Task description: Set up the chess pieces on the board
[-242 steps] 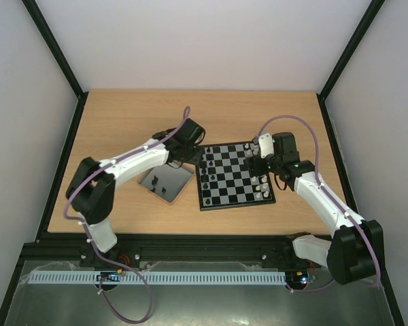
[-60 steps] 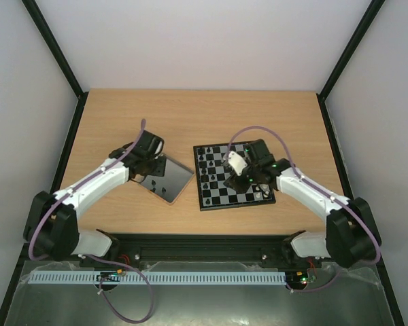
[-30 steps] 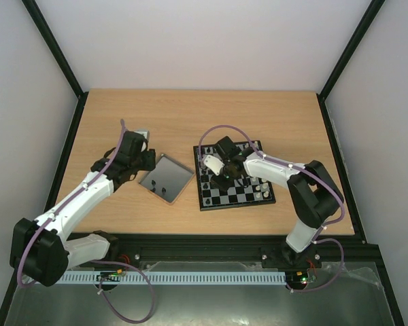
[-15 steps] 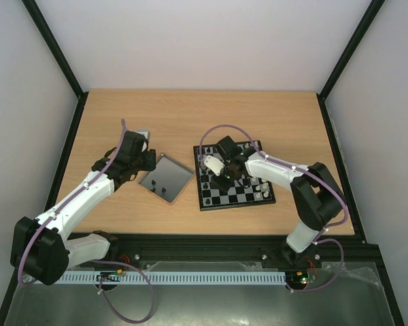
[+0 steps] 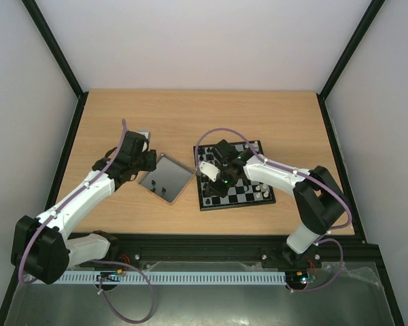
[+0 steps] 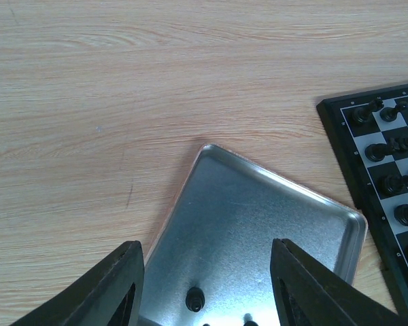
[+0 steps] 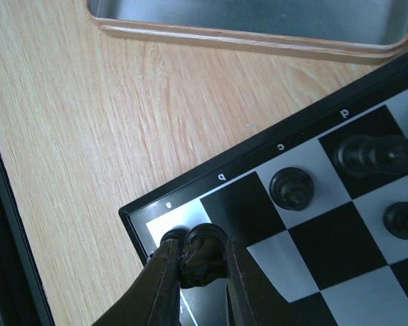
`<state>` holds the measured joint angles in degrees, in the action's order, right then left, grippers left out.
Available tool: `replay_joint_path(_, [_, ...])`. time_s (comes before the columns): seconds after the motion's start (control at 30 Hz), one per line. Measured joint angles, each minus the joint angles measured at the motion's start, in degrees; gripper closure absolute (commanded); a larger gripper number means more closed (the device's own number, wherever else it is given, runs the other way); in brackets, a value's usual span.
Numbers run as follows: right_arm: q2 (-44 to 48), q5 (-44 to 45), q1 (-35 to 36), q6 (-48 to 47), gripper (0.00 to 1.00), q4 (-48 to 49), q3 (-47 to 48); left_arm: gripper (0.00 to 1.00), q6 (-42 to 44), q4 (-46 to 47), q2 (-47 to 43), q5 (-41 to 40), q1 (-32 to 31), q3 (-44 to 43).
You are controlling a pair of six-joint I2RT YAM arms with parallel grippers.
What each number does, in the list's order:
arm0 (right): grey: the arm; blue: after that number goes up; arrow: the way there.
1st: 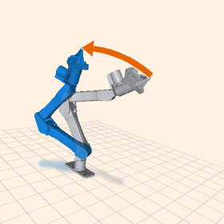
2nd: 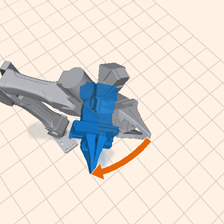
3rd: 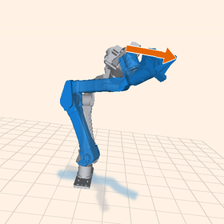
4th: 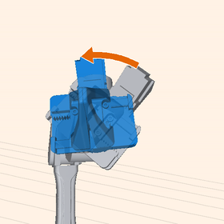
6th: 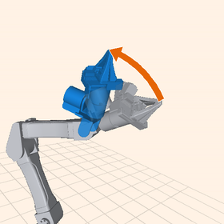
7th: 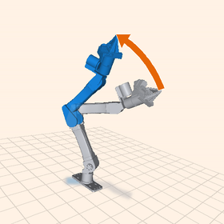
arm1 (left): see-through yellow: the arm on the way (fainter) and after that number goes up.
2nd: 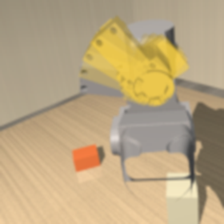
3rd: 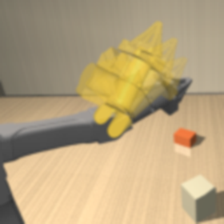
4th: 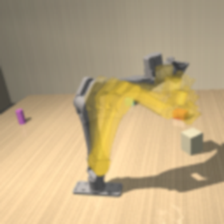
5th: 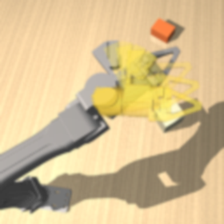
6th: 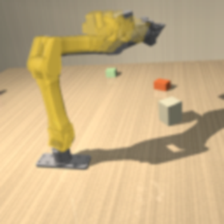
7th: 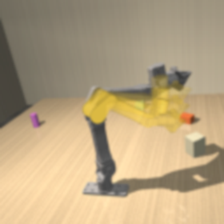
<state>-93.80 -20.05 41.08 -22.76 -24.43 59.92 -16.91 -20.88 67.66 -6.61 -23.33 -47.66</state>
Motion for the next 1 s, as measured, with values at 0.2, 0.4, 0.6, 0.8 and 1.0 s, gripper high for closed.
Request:
replay_joint_path(0.2, [-2.2, 1.0, 1.0, 0.3, 0.91, 0.1, 0.0, 0.47, 0.0, 0.0, 0.0, 0.0, 0.0, 0.0])
replay_joint_path(0.4, [-3.1, 2.1, 1.0, 1.0, 0.91, 0.1, 0.0, 0.47, 0.0, 0.0, 0.0, 0.0, 0.0, 0.1])
replay_joint_path(0.6, [-4.0, 2.6, 1.1, 1.4, 0.91, 0.4, 0.3, 0.47, 0.0, 0.0, 0.1, 0.2, 0.0, 0.1])
replay_joint_path(0.8, [-4.6, 3.0, 1.4, 1.9, 0.89, 0.8, 0.6, 0.47, 0.0, 0.0, 0.4, 0.2, 0.0, 0.1])
replay_joint_path(1.0, [-5.2, 3.8, 1.7, 2.6, 0.85, 1.4, 1.4, 0.47, 0.0, 0.0, 0.4, 0.5, 0.0, 0.1])
